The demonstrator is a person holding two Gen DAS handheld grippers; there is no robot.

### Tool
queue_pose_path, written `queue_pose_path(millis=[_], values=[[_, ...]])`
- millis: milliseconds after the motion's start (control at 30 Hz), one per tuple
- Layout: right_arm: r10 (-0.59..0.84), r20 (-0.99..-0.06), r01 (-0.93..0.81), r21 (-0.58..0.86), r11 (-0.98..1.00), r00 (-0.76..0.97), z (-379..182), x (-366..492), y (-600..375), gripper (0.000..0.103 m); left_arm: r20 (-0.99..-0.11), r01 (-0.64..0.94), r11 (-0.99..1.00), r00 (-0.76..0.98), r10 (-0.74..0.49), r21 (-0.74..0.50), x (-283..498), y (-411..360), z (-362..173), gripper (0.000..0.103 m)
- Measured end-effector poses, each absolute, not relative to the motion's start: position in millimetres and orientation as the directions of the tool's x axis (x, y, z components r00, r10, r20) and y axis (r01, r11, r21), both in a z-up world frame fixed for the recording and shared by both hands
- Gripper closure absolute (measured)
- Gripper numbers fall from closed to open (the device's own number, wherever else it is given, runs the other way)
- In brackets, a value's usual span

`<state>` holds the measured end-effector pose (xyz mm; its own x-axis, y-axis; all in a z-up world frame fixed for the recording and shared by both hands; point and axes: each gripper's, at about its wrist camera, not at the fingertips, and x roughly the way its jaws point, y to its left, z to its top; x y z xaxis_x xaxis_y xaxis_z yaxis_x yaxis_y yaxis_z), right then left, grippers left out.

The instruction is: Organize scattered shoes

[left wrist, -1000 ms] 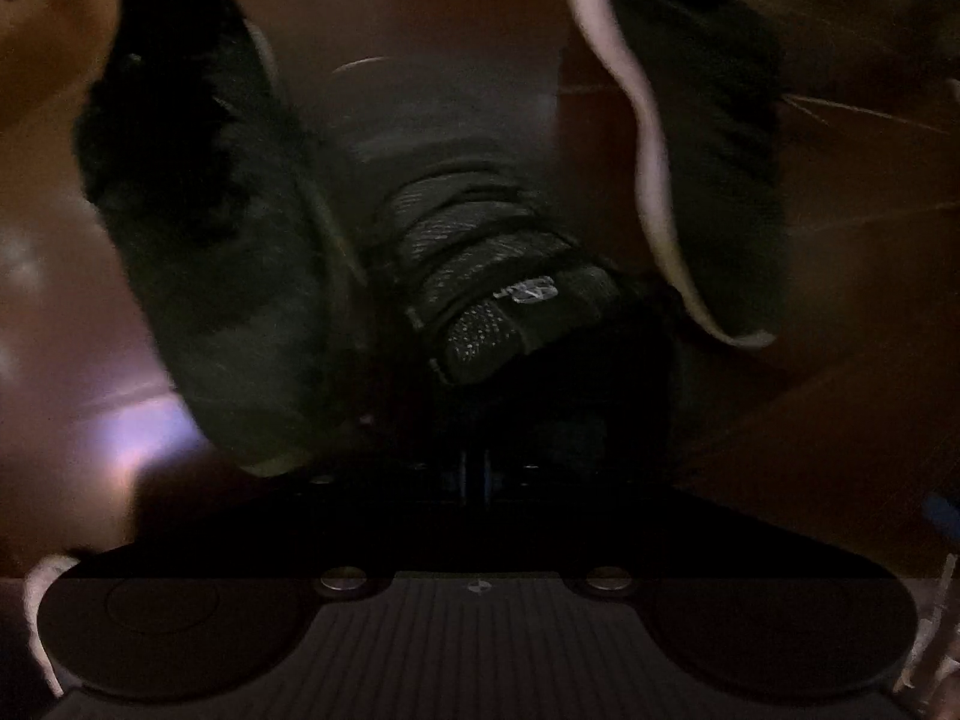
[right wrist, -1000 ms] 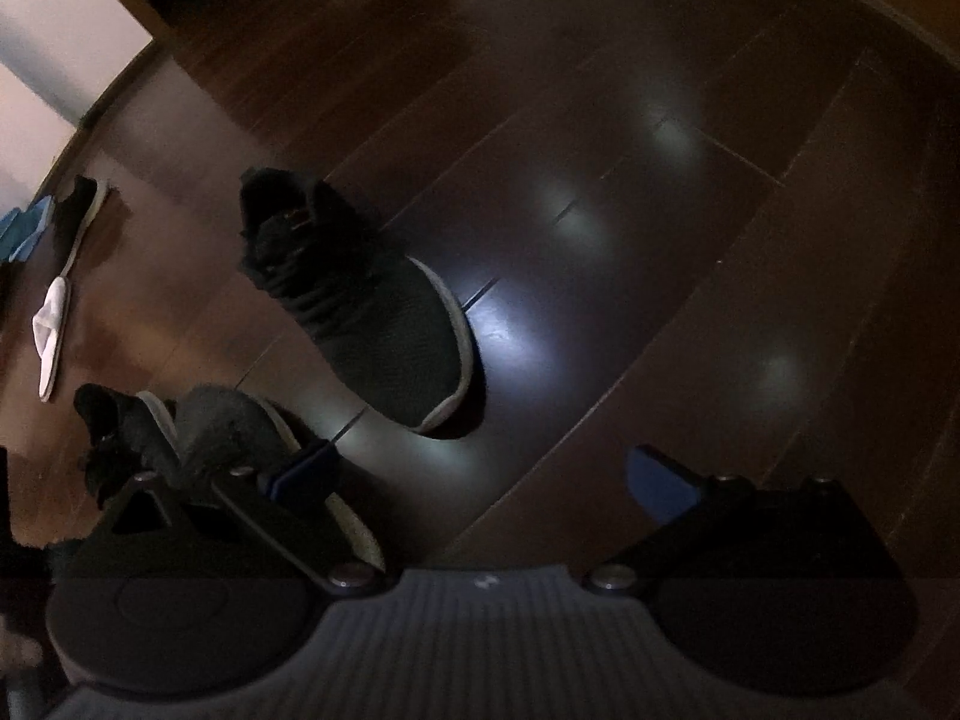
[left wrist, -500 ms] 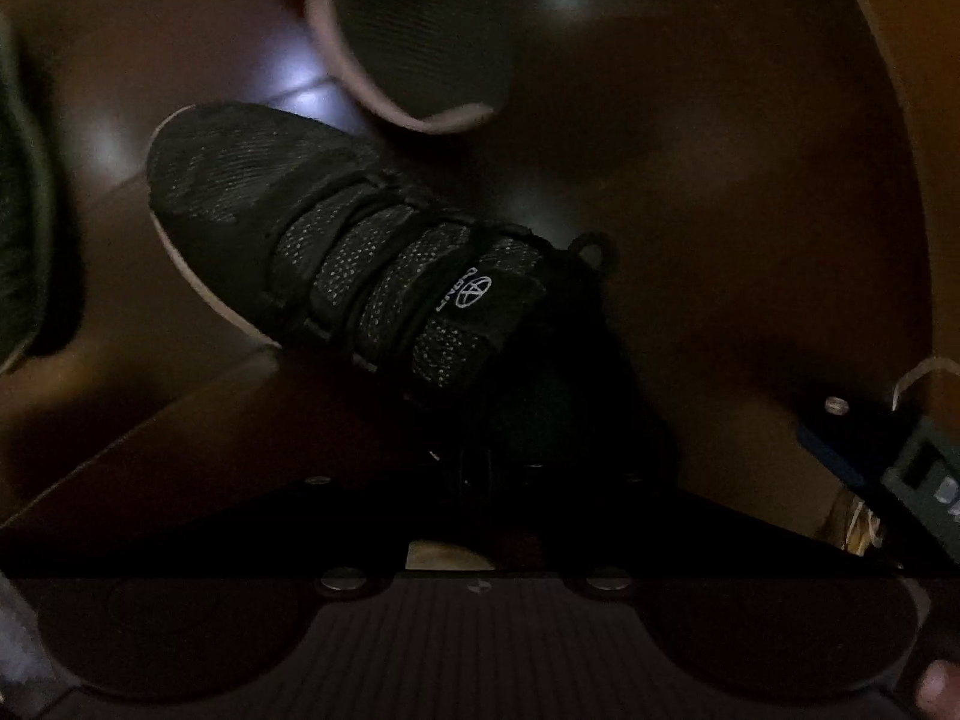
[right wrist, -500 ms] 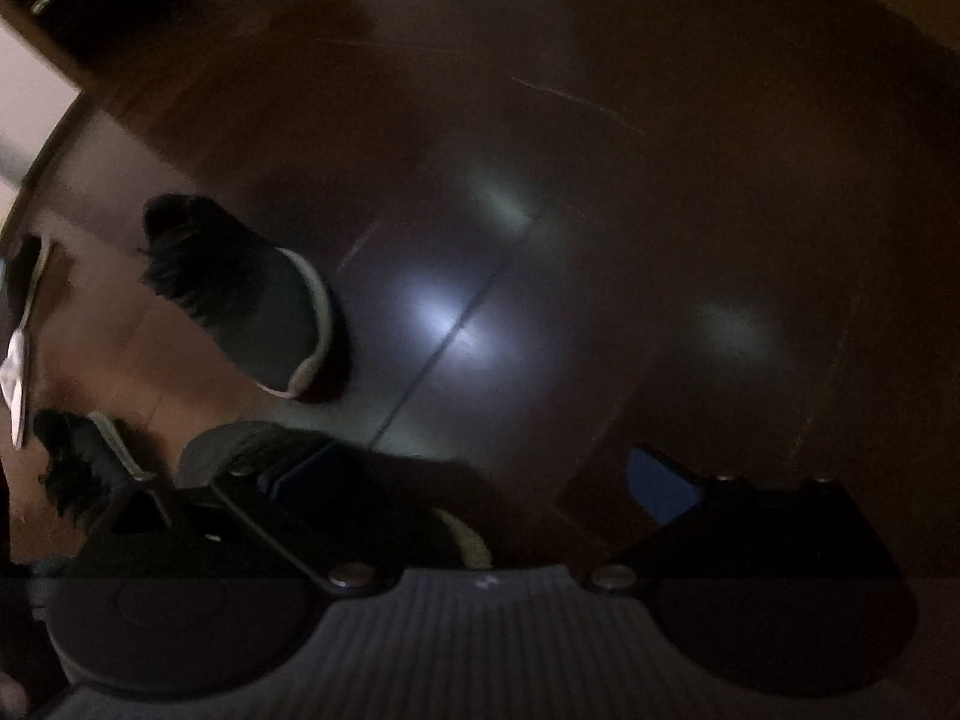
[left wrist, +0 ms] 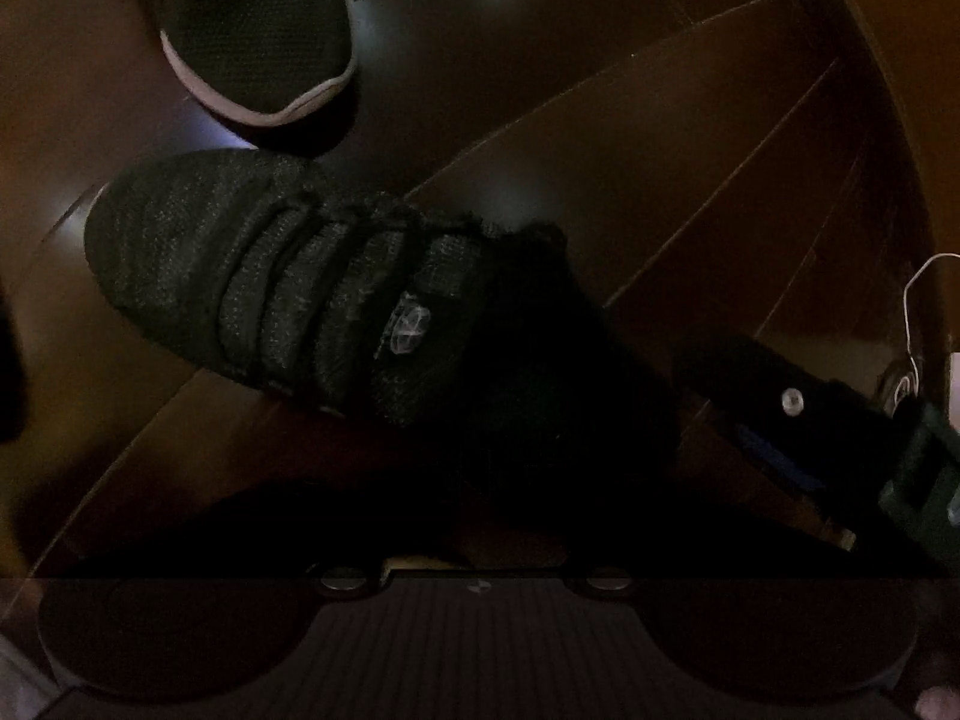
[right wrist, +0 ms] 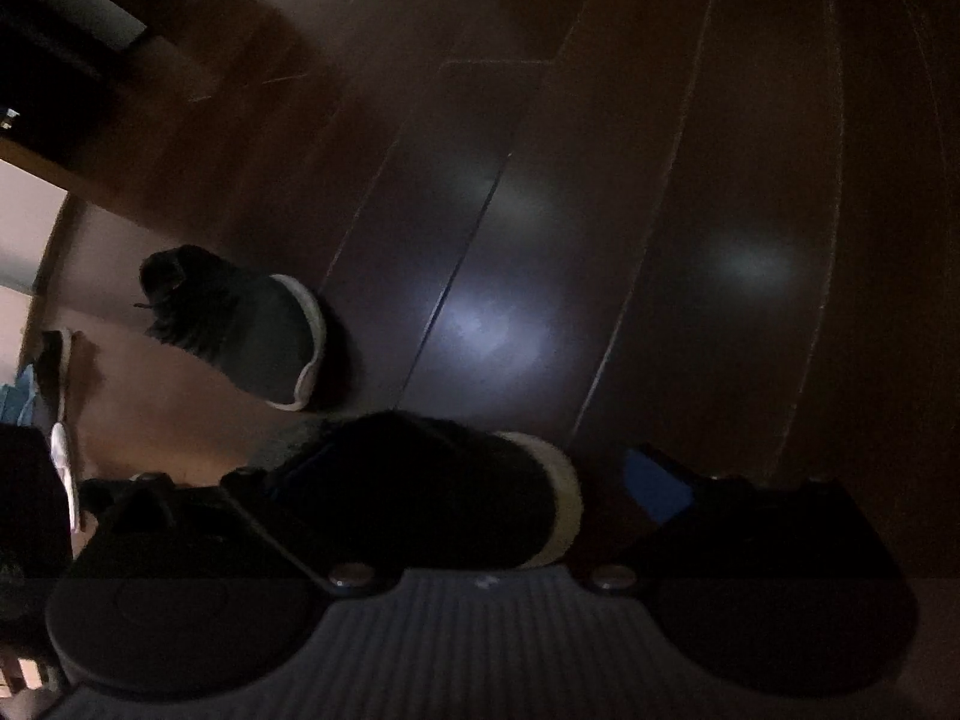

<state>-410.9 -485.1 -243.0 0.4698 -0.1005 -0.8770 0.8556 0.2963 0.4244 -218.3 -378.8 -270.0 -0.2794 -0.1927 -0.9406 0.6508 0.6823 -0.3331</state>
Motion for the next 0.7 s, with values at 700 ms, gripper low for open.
queue_pose_path(millis=[700], values=[[-0.063, -0.796, 0.774, 0.563, 0.289, 0.602, -241, -367, -461, 0.024, -0.967, 0.386, 0.892, 0.004, -0.256, -0.235, -93, -229, -174, 0.016]])
